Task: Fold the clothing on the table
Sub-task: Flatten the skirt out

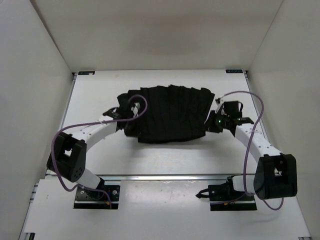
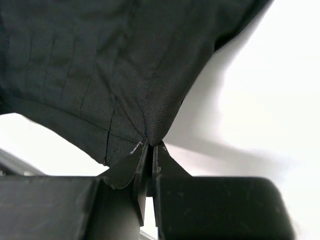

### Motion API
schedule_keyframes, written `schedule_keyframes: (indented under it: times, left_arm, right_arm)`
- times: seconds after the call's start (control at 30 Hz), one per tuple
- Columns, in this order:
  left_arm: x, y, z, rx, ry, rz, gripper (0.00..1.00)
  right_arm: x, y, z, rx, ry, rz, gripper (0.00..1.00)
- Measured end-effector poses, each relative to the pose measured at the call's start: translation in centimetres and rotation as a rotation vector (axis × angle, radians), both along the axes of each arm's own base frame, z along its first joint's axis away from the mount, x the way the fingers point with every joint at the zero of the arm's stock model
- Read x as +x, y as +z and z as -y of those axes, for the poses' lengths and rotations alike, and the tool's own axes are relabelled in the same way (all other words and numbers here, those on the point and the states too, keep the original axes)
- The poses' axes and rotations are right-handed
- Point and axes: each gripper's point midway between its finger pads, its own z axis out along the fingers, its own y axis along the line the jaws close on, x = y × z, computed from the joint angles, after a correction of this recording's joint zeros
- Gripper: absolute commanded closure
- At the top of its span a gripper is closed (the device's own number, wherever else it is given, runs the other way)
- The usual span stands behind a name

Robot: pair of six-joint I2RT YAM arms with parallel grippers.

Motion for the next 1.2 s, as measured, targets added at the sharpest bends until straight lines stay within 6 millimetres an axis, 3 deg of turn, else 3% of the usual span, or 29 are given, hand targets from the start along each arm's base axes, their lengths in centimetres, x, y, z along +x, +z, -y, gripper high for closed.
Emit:
schedule_keyframes:
  times: [0.1, 0.2, 0.37, 0.43, 0.53, 0.67, 0.87, 1.2]
  left_arm:
    - [-5.0, -3.8, -0.4, 0.017, -0.010, -0.147, 1.00]
    - [-7.6, -5.0, -0.9, 0.019, 0.005, -0.214, 1.00]
    - [-7.3, -4.2, -1.7, 0.007, 0.043, -0.195, 1.00]
    - [-7.3, -4.2, -2.0, 0.010, 0.056, -0.194, 0.99]
    - [-7.7, -4.6, -2.4, 0.027, 0.066, -0.206, 0.90]
    - [-8.6, -5.4, -2.9, 0.042, 0.077, -0.234, 0.74]
    - [-9.7, -5.5, -3.7, 0.049, 0.100, -0.245, 0.49]
    - [-11.0, -5.6, -4.3, 0.029, 0.142, -0.236, 0.49]
  right_arm:
    - [-4.2, -3.1, -0.4, 0.028, -0.005, -0.116, 1.00]
    - [-6.8, -4.4, -1.0, 0.059, 0.001, -0.179, 1.00]
    - [-8.0, -4.9, -2.1, 0.071, 0.029, -0.214, 0.97]
    - [-8.4, -5.2, -2.6, 0.062, 0.053, -0.227, 0.84]
    - [-9.1, -5.9, -3.0, 0.044, 0.070, -0.262, 0.63]
    - [-10.1, -6.7, -2.8, 0.021, 0.074, -0.304, 0.49]
    - [-11.9, -8.1, -2.5, 0.006, 0.077, -0.352, 0.49]
    - [-12.8, -8.2, -3.2, 0.024, 0.090, -0.333, 0.56]
